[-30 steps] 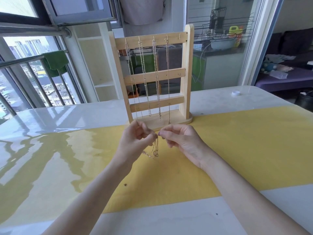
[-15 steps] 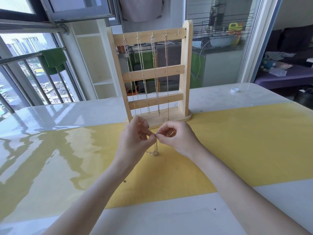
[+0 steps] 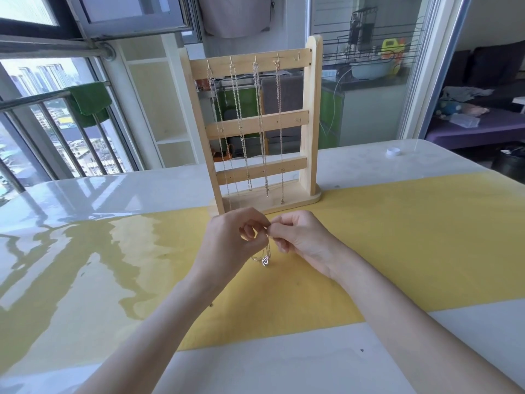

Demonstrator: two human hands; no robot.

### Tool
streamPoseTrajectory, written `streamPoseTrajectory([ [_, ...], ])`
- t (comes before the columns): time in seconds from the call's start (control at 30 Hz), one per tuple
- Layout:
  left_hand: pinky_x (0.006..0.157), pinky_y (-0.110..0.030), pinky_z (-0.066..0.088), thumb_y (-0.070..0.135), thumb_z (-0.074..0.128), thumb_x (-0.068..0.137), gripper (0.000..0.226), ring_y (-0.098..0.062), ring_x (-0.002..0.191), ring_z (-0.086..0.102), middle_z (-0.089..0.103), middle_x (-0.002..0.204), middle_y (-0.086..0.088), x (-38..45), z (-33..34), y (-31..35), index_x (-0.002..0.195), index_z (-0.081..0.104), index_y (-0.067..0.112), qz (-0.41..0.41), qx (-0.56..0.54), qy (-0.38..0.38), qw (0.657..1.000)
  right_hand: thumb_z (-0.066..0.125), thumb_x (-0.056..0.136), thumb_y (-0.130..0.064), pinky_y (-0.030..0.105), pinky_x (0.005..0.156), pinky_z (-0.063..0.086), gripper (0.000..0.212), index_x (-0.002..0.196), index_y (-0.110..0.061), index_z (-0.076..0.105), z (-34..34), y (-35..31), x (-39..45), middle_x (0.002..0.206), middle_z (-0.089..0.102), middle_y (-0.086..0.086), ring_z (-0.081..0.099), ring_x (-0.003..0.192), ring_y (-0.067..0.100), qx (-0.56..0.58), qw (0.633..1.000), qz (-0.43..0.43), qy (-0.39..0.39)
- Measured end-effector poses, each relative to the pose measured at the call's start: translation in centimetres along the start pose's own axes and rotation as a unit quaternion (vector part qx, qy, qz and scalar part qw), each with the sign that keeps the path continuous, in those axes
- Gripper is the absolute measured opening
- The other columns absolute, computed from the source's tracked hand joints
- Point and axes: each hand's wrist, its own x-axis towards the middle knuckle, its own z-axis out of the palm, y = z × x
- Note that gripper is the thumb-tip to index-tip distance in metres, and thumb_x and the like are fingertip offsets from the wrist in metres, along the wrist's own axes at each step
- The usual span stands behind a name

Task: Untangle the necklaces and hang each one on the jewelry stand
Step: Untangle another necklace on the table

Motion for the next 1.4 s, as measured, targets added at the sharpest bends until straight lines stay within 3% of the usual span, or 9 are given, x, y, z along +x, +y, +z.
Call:
streamPoseTrajectory([
  [0.37,0.058,-0.011,0.044,0.002,0.067,0.073,0.018,-0.002,0.06,0.055,0.056,0.056,0.015,0.0,0.1,0.0,0.068,0.059,0.018,-0.01,-0.014,0.021,1.0,0.06,0.087,0.0,0.016,0.054,0.038,0.008,0.081,-0.003,0.063,-0.5,-0.3,-0.1,0.055,0.047,0.001,0.04,0.051,0.011,-0.013,0.998,-0.042,-0.034],
  [0.5,0.053,-0.012,0.041,0.002,0.062,0.077,0.02,-0.001,0.051,0.049,0.055,0.051,0.014,0.1,0.3,0.2,0.063,0.059,0.016,-0.097,-0.114,-0.02,0.989,0.061,0.086,0.002,0.016,0.054,0.038,0.021,0.07,-0.012,0.062,-1.0,-1.2,-0.2,0.058,0.052,-0.006,0.043,0.051,0.006,-0.089,0.992,-0.067,-0.055],
  [0.6,0.056,-0.016,0.043,0.003,0.059,0.08,0.025,-0.003,0.051,0.047,0.053,0.051,0.012,0.1,0.5,0.3,0.057,0.059,0.014,-0.193,-0.225,-0.052,0.954,0.062,0.083,0.005,0.013,0.054,0.039,0.025,0.067,-0.013,0.061,-1.1,-2.0,-0.4,0.061,0.054,-0.006,0.047,0.053,-0.001,-0.134,0.985,-0.09,-0.064],
  [0.73,0.059,-0.018,0.046,0.008,0.056,0.085,0.023,-0.008,0.055,0.04,0.044,0.054,0.006,0.0,0.6,0.1,0.062,0.053,0.011,-0.298,-0.38,-0.1,0.87,0.064,0.082,0.004,0.012,0.059,0.041,0.026,0.065,-0.016,0.061,-0.8,-2.2,-0.4,0.06,0.056,-0.01,0.049,0.057,0.0,-0.153,0.98,-0.108,-0.068],
  [1.07,0.045,-0.016,0.035,0.006,0.044,0.09,0.02,-0.007,0.046,0.033,0.041,0.05,0.005,0.0,0.7,0.6,0.072,0.05,0.011,-0.377,-0.5,-0.087,0.775,0.067,0.077,0.002,0.016,0.059,0.04,0.024,0.064,-0.015,0.057,0.2,-1.7,-0.3,0.062,0.052,-0.005,0.045,0.06,0.006,-0.138,0.979,-0.148,-0.003],
  [1.13,0.046,-0.017,0.037,0.006,0.042,0.089,0.016,-0.008,0.046,0.035,0.041,0.051,0.005,0.0,0.7,0.8,0.075,0.049,0.008,-0.369,-0.503,-0.079,0.778,0.066,0.07,-0.009,0.015,0.058,0.039,0.015,0.062,-0.016,0.055,0.7,-1.6,-0.3,0.058,0.051,-0.011,0.045,0.058,0.005,-0.127,0.98,-0.152,0.013],
  [1.23,0.056,-0.02,0.039,0.006,0.04,0.09,0.016,-0.005,0.049,0.043,0.043,0.054,0.006,0.1,0.8,1.2,0.076,0.048,0.008,-0.31,-0.457,-0.056,0.832,0.06,0.065,-0.016,0.017,0.06,0.04,0.007,0.062,-0.016,0.053,1.2,-1.2,-0.2,0.058,0.051,-0.011,0.046,0.056,0.005,-0.062,0.987,-0.142,0.042],
  [1.3,0.061,-0.021,0.038,0.006,0.04,0.091,0.023,-0.002,0.051,0.044,0.046,0.052,0.01,0.0,1.1,1.4,0.07,0.048,0.009,-0.275,-0.404,-0.033,0.872,0.064,0.07,-0.006,0.021,0.062,0.041,0.016,0.062,-0.014,0.052,1.5,-0.9,-0.2,0.063,0.053,-0.003,0.048,0.057,0.008,-0.013,0.989,-0.135,0.064],
  [1.4,0.062,-0.021,0.041,0.004,0.042,0.092,0.019,-0.006,0.059,0.045,0.046,0.063,0.004,0.0,1.2,1.2,0.074,0.043,0.01,-0.243,-0.373,0.015,0.895,0.062,0.077,0.011,0.024,0.061,0.045,0.029,0.062,-0.01,0.047,2.3,-0.7,-0.4,0.067,0.056,0.002,0.051,0.056,0.009,0.034,0.987,-0.132,0.091],
])
